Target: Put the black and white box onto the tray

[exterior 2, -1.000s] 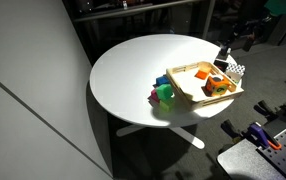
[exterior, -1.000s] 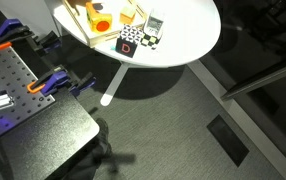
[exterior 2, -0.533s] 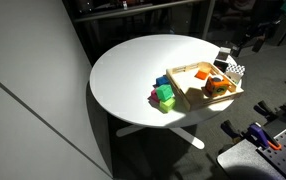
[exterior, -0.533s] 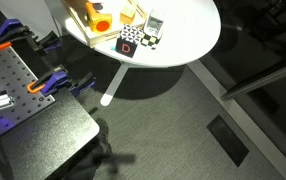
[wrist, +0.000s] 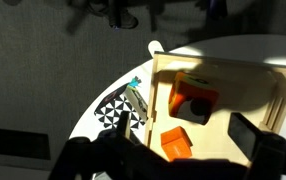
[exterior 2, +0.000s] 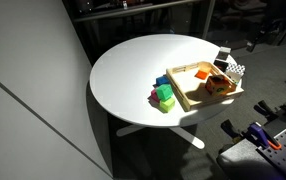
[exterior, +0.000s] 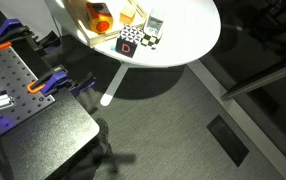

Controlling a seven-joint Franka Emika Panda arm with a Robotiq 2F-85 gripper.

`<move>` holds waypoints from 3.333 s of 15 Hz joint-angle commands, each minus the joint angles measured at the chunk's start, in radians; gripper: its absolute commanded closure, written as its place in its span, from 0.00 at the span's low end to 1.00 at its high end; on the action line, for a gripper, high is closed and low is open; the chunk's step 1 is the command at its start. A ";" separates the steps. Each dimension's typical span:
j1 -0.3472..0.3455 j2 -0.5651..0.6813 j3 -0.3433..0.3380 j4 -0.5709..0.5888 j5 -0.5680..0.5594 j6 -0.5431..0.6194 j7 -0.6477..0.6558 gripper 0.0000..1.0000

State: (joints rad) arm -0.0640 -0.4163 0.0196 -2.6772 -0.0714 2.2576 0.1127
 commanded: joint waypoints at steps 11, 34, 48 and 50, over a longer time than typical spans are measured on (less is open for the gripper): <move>-0.017 0.014 -0.032 0.011 0.001 0.005 -0.014 0.00; -0.081 0.360 -0.203 0.129 0.061 0.260 -0.130 0.00; -0.066 0.568 -0.189 0.175 -0.013 0.329 -0.096 0.00; -0.063 0.585 -0.193 0.182 -0.038 0.344 -0.088 0.00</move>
State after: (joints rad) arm -0.1287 0.1366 -0.1717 -2.5233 -0.0645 2.5829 0.0061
